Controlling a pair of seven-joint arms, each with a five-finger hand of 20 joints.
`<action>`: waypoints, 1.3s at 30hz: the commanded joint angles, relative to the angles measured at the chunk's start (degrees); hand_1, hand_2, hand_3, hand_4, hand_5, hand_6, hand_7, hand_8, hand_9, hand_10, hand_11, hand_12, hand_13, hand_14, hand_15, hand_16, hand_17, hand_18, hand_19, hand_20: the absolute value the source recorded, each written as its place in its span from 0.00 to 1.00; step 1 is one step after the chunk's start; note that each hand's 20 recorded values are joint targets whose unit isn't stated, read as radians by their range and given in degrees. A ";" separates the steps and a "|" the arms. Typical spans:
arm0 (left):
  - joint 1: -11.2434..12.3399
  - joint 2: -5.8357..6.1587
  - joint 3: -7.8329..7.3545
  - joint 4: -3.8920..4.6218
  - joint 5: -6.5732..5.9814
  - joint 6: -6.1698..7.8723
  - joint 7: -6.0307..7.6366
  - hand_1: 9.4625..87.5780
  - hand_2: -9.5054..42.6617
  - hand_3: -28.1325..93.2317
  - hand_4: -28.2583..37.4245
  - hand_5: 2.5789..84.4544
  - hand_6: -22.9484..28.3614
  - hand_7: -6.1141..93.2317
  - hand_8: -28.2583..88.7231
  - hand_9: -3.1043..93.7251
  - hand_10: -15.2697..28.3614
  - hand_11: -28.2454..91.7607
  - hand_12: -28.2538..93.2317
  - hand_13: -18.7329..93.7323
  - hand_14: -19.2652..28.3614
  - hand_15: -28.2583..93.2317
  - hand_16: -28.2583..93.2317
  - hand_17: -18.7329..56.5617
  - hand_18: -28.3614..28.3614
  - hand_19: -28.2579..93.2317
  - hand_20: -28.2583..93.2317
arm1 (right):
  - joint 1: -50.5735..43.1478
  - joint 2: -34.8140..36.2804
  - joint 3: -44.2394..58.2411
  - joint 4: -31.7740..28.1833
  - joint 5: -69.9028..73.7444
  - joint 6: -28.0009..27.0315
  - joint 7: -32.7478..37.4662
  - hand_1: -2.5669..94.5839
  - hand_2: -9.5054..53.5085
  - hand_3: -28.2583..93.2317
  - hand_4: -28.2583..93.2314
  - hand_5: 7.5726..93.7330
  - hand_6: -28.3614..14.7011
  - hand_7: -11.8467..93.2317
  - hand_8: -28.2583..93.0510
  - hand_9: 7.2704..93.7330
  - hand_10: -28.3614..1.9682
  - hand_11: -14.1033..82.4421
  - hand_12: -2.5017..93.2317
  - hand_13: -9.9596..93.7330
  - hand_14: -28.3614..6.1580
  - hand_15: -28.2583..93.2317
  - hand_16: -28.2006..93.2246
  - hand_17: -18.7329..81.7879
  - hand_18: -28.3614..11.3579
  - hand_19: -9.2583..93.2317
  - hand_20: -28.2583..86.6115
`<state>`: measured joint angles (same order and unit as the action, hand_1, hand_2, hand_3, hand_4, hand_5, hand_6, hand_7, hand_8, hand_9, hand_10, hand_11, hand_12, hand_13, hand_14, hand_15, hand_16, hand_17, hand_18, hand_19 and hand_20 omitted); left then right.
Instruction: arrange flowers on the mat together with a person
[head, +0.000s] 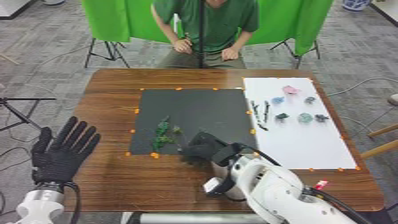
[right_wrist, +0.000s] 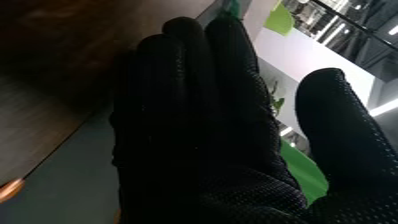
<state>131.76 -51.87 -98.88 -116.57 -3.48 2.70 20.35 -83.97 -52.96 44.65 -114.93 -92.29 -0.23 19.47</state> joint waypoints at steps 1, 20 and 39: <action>0.08 -0.21 -0.02 0.47 -0.21 0.47 -0.95 0.20 0.39 0.80 0.00 0.50 0.59 0.14 0.17 0.44 0.67 0.36 0.30 0.44 0.76 0.51 0.18 0.21 0.76 0.50 0.35 | -0.93 -1.40 -0.16 2.06 0.78 0.33 1.81 0.31 0.37 0.77 0.07 0.77 0.55 0.27 0.14 0.73 0.40 0.29 0.19 0.62 0.32 0.77 0.44 0.39 0.22 0.69 0.49; 0.79 -0.52 -0.74 0.34 -0.30 0.35 -0.30 0.20 0.39 0.80 0.00 0.50 0.59 0.14 0.17 0.44 0.67 0.36 0.31 0.44 0.76 0.51 0.18 0.21 0.76 0.50 0.35 | -8.30 3.73 12.79 -3.21 14.62 14.15 -6.74 0.30 0.36 0.78 0.07 0.80 0.55 0.30 0.14 0.77 0.38 0.30 0.19 0.65 0.34 0.74 0.42 0.40 0.21 0.68 0.49; 2.45 -1.17 -2.24 -0.37 -0.53 -0.05 1.95 0.20 0.38 0.80 0.00 0.50 0.59 0.14 0.17 0.44 0.67 0.36 0.30 0.44 0.76 0.51 0.18 0.21 0.76 0.50 0.35 | -27.63 7.75 45.32 2.27 53.16 15.95 -29.19 0.23 0.34 0.82 0.05 0.50 0.58 0.24 0.14 0.44 0.52 0.20 0.13 0.41 0.52 0.31 0.32 0.38 0.41 0.14 0.43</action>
<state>132.68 -52.08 -100.74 -116.65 -3.64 2.67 21.78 -104.06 -45.92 83.49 -114.14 -43.00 12.07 -4.88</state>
